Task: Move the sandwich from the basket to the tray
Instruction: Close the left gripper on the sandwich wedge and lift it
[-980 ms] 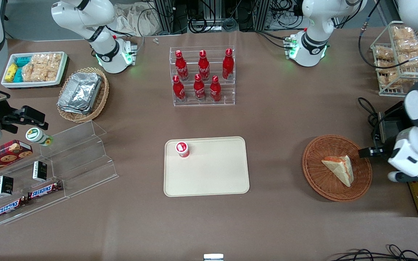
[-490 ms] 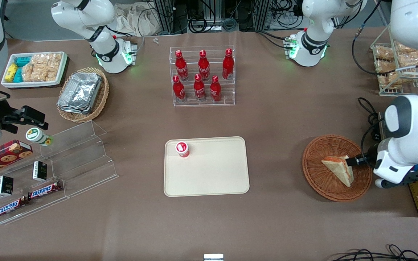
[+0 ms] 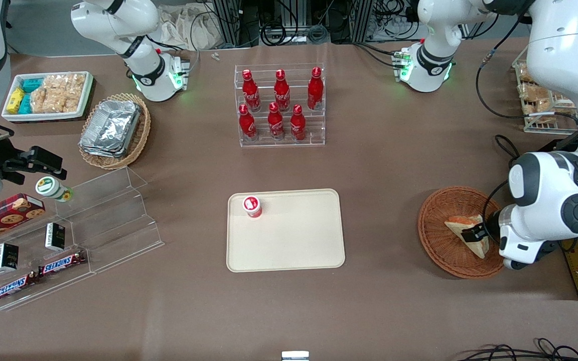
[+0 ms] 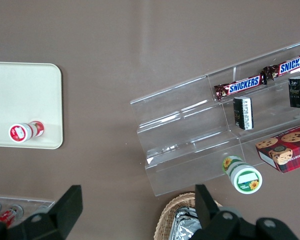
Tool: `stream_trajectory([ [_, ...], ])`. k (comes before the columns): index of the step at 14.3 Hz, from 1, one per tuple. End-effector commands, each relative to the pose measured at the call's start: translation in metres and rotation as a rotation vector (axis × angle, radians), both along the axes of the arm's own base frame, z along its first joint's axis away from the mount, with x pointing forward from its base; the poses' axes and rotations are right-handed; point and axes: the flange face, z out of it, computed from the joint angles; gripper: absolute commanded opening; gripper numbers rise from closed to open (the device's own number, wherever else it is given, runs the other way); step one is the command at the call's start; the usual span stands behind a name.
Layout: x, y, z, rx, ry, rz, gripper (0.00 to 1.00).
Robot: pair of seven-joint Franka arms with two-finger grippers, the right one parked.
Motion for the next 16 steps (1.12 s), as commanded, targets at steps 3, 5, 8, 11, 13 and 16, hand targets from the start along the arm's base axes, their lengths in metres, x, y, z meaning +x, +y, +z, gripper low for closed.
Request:
stream_trajectory([
  [3,-0.010,0.002,-0.025,0.013,-0.025,0.033,0.99],
  [5,-0.016,0.003,-0.036,0.020,-0.029,0.036,0.99],
  [8,-0.017,0.003,-0.038,0.020,-0.039,0.040,0.79],
  [11,-0.016,0.004,-0.035,0.023,-0.044,0.069,0.48],
  [13,-0.016,0.004,-0.026,0.025,-0.049,0.071,0.31],
  [16,-0.015,-0.001,0.007,0.035,-0.044,0.099,0.15],
])
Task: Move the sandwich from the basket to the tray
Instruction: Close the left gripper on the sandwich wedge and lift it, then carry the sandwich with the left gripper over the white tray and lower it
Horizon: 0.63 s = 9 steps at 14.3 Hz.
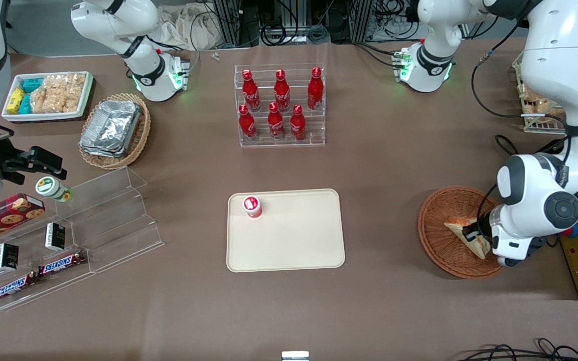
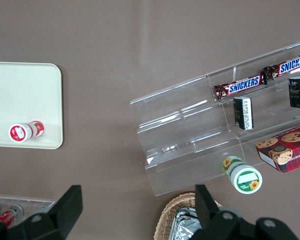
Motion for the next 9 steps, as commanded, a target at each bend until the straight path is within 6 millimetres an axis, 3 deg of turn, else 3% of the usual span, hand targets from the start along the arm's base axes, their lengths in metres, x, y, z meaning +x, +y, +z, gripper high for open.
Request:
stream_trajectory([
  [1,-0.003,-0.004,0.047,0.030,0.018,0.022,0.14],
  [3,0.001,-0.006,0.083,0.032,0.034,0.026,0.13],
  [5,0.007,-0.026,0.125,0.012,0.056,0.007,0.13],
  [7,0.004,-0.053,0.159,-0.001,0.098,-0.041,0.14],
  [9,-0.004,-0.102,0.179,-0.019,0.107,-0.134,0.14],
])
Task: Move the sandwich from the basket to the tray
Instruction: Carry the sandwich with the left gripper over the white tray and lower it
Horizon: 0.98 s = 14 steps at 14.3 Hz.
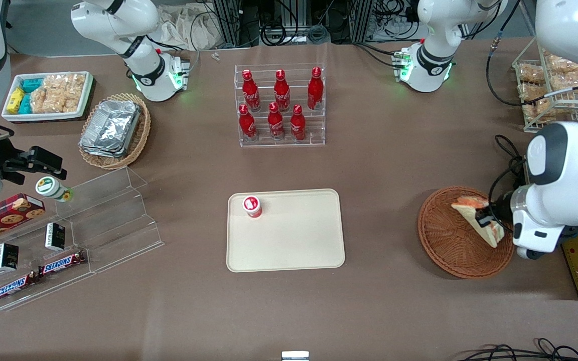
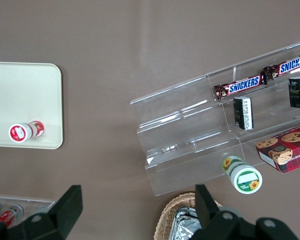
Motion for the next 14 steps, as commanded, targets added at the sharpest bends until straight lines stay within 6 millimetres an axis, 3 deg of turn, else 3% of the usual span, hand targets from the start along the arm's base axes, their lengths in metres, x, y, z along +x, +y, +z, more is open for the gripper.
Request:
stream_trajectory([
  [1,-0.008,-0.064,0.021,0.003,0.003,-0.114,0.15],
  [2,-0.016,-0.090,0.028,0.027,-0.011,-0.176,0.15],
  [6,-0.032,-0.149,0.030,0.012,-0.016,-0.280,0.15],
  [10,-0.060,-0.243,0.008,0.022,-0.011,-0.421,0.15],
  [12,-0.058,-0.264,-0.011,-0.002,-0.034,-0.389,0.15],
  [14,-0.065,-0.304,-0.032,-0.037,-0.078,-0.379,0.13],
])
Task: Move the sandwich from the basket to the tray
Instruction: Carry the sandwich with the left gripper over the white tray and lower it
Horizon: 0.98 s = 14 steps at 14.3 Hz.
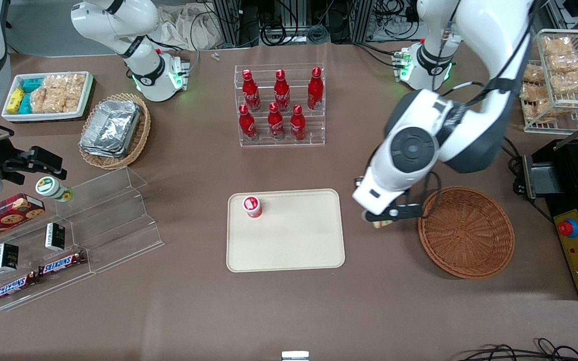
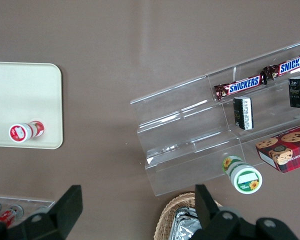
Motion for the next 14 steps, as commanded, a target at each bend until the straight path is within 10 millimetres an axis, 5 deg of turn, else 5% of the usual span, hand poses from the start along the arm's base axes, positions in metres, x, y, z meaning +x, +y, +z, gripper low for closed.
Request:
stream_trajectory([
  [1,0.008,-0.033,-0.031,-0.043,-0.041,0.020,0.13],
  [5,0.014,-0.062,-0.096,-0.121,-0.060,-0.001,0.13],
  [9,0.017,-0.067,-0.150,-0.144,-0.038,0.000,0.15],
  [11,0.017,-0.067,-0.159,-0.145,-0.029,0.001,0.41],
  [14,0.017,-0.064,-0.155,-0.139,-0.019,0.010,0.99],
])
